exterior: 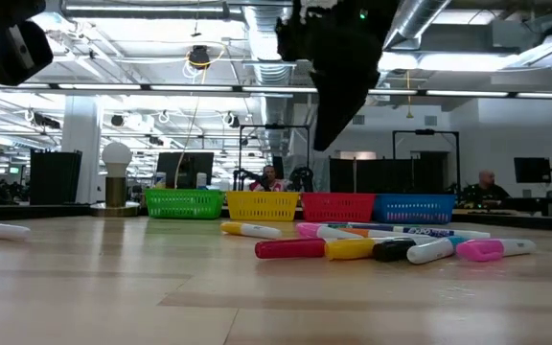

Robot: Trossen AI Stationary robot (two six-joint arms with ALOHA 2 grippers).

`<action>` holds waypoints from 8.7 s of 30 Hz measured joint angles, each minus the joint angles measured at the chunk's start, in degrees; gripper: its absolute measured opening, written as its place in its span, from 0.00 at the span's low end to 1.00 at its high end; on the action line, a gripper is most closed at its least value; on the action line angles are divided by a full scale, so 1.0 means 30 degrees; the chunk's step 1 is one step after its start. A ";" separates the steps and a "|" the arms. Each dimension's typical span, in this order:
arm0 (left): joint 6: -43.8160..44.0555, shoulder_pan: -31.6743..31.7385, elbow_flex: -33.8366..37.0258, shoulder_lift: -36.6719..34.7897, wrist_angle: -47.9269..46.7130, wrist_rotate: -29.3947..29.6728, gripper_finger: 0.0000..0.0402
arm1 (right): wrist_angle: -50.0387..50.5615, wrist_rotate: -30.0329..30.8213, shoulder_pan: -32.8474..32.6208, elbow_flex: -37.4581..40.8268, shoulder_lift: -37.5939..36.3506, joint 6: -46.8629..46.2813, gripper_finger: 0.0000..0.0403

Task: Pick & Place Markers
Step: Put the blue marker pen into the red basket, then put the green marker pen into the red basket

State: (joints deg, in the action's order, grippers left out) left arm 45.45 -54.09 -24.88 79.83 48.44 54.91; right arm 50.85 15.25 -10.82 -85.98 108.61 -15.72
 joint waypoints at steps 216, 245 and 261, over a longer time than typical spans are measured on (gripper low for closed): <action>-0.4335 0.4564 -0.3963 -1.0921 -1.7271 -0.2997 0.26 | -1.1714 -0.5352 1.2951 0.9517 -1.0740 0.7889 0.04; -0.4342 0.4556 -0.3963 -1.0659 -1.7286 -0.2155 0.26 | -1.0980 -0.4936 1.6750 0.7185 -0.2039 1.1263 0.15; -0.4526 0.4560 -0.3963 -1.0659 -1.7461 -0.2170 0.26 | -0.8510 -0.5152 1.4779 0.7207 -0.5748 1.0410 0.31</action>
State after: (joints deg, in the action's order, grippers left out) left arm 31.87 -40.41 -36.77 47.86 -3.95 48.40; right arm 25.32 -0.21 33.52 -64.36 91.37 15.51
